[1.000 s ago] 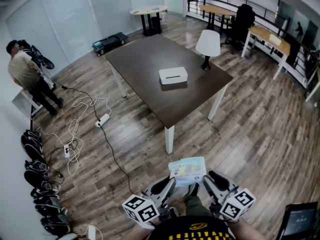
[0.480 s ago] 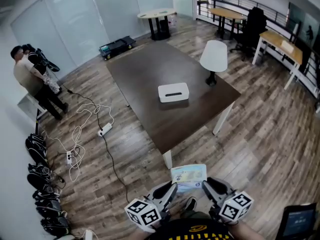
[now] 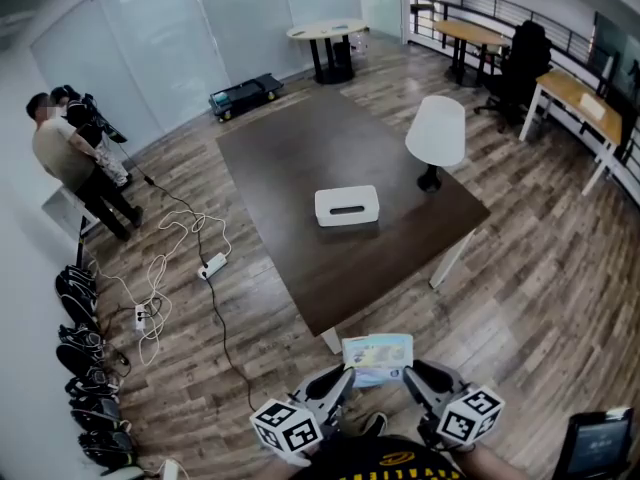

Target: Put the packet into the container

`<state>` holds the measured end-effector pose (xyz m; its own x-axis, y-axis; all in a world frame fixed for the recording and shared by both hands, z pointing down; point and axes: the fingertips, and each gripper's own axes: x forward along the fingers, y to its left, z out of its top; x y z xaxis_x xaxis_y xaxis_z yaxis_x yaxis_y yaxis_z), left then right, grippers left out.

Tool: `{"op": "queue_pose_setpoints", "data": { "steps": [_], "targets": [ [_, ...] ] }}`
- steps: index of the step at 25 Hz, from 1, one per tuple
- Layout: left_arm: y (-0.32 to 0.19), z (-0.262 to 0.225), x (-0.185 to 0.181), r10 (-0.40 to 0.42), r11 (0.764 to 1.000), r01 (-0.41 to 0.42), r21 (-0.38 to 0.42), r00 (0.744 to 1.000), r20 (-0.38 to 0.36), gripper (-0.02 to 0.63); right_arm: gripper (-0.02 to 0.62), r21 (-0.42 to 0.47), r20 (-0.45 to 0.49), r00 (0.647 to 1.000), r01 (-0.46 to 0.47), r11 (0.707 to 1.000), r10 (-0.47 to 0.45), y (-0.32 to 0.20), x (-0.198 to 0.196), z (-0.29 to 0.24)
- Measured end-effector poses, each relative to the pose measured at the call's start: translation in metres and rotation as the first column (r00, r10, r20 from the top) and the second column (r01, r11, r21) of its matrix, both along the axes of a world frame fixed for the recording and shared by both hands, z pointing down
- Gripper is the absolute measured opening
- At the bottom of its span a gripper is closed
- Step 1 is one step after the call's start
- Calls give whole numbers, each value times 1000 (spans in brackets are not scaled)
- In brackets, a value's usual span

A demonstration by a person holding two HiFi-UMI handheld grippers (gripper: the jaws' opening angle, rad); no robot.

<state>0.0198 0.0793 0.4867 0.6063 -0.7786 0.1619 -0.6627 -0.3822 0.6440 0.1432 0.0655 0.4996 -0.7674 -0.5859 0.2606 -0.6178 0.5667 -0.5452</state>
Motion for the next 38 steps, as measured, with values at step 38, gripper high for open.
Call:
{"op": "queue_pose_setpoints", "data": {
  "steps": [38],
  "targets": [
    [-285, 0, -44, 152, 988, -151, 27, 987, -52, 44, 98, -14, -73, 987, -147, 989, 146, -267, -45, -4]
  ]
}}
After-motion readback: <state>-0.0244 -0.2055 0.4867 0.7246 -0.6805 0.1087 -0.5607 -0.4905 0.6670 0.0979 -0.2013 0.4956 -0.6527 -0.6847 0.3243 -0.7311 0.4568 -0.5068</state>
